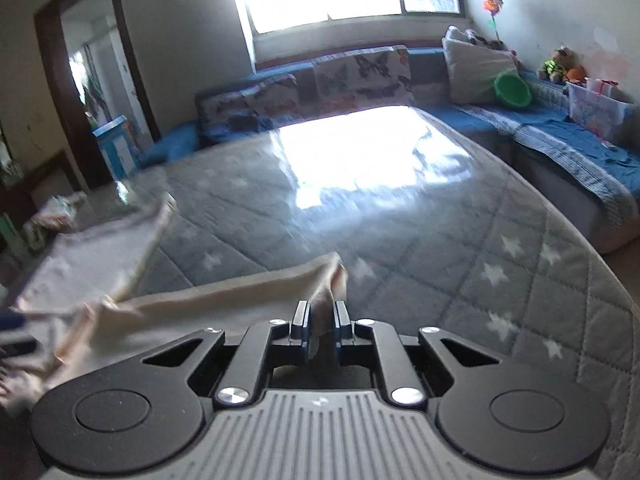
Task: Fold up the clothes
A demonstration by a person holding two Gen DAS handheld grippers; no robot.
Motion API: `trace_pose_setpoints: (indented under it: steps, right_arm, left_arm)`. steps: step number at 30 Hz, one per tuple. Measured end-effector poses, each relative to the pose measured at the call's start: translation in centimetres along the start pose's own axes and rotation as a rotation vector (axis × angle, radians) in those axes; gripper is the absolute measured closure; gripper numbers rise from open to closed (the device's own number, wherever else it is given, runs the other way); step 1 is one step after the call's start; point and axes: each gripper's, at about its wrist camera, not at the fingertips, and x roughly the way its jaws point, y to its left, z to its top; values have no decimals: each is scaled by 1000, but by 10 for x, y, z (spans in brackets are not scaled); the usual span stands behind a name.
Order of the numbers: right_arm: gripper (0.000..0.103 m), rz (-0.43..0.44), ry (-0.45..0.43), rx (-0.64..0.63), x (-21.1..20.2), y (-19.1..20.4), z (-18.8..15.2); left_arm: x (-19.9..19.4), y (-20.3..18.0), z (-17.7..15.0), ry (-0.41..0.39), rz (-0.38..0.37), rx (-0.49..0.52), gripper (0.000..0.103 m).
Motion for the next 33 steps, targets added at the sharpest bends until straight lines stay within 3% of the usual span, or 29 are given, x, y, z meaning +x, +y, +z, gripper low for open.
trace_pose_setpoints:
  steps: [10,17,27,33]
  right_arm:
    - [94,216,-131,-94,-40,67,58]
    - [94,393,-143,-223,-40,149,77]
    - [94,586,-56,-387,-6,264,60]
    - [94,634,87,-489,35,323,16]
  left_arm:
    - [14,-15,-4,-2,-37,8,48]
    - [-28,20,-17,-58,14,-88,41]
    - [-94,96,-75,-52,231,-296,38]
    - [-111,114,-99,-37,293,-397,37]
